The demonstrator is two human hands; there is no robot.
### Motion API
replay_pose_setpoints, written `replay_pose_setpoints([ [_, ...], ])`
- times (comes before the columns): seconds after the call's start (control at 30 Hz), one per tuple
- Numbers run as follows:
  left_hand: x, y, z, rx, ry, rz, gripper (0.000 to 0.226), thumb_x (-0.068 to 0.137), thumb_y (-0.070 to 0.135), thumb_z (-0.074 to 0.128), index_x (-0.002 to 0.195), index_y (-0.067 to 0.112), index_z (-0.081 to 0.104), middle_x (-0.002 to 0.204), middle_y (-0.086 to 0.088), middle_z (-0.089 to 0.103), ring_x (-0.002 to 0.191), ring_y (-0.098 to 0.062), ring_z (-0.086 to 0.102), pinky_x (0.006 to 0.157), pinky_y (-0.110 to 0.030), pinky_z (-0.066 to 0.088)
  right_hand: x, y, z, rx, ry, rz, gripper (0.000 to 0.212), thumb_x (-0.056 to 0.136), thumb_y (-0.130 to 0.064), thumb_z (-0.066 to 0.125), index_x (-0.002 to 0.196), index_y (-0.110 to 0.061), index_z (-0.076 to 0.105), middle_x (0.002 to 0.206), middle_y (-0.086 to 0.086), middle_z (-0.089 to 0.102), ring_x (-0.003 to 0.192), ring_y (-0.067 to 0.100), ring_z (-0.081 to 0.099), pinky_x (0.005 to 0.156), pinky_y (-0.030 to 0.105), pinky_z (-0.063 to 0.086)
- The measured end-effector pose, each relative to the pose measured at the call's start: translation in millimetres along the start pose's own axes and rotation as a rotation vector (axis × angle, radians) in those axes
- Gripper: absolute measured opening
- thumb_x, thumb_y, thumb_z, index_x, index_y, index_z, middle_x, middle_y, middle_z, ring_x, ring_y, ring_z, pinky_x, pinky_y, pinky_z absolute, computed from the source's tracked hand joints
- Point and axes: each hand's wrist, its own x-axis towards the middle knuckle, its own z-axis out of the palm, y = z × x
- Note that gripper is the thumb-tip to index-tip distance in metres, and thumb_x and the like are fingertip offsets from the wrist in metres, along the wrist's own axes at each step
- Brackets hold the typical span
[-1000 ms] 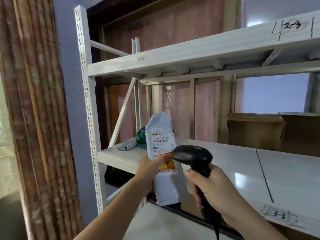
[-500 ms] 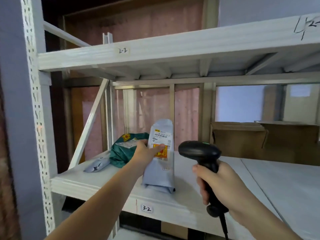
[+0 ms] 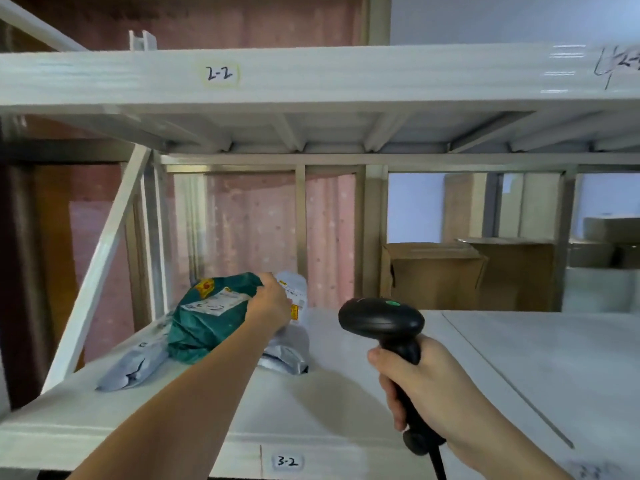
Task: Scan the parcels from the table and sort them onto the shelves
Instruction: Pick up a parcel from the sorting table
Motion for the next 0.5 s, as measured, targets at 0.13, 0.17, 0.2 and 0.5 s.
replay_pose_setpoints([
  [0.13,-7,-5,3,0.294,-0.086,0.131,0.05,0.102,0.008,0.051,0.149,0.006,0.034,0.152,-0.02,0.04,0.139,-0.04,0.042,0.113,-0.047,0.041,-1,-4,10,-0.016,0.068,-0.009,0.022,0.095,-0.022,0.061,0.091,-0.001,0.057,0.059,0.011,0.055,0.049,0.026,0.052,0.062,0.039,0.053],
  [0.17,-9,-5,4,0.361,-0.077,0.19,0.047,0.101,0.009,0.052,0.147,0.01,0.041,0.151,-0.017,0.041,0.139,-0.038,0.041,0.114,-0.046,0.041,-2,-4,12,-0.023,0.082,-0.009,0.021,0.096,-0.022,0.061,0.09,-0.002,0.057,0.059,0.01,0.056,0.049,0.025,0.052,0.061,0.038,0.053],
  [0.2,-12,-3,4,0.401,-0.048,0.256,0.045,0.099,0.009,0.053,0.144,0.013,0.047,0.15,-0.013,0.043,0.138,-0.035,0.042,0.115,-0.046,0.041,-3,-4,13,-0.028,0.09,-0.007,0.021,0.095,-0.022,0.061,0.089,-0.003,0.057,0.059,0.01,0.056,0.05,0.025,0.052,0.061,0.039,0.053],
  [0.5,-74,122,53,0.161,-0.274,0.725,0.05,0.097,0.019,0.069,0.142,0.036,0.055,0.14,-0.001,0.063,0.123,-0.025,0.06,0.107,-0.044,0.052,-57,12,-6,-0.07,0.308,0.133,0.015,0.095,-0.022,0.062,0.087,-0.01,0.056,0.054,0.007,0.056,0.048,0.025,0.053,0.058,0.037,0.052],
])
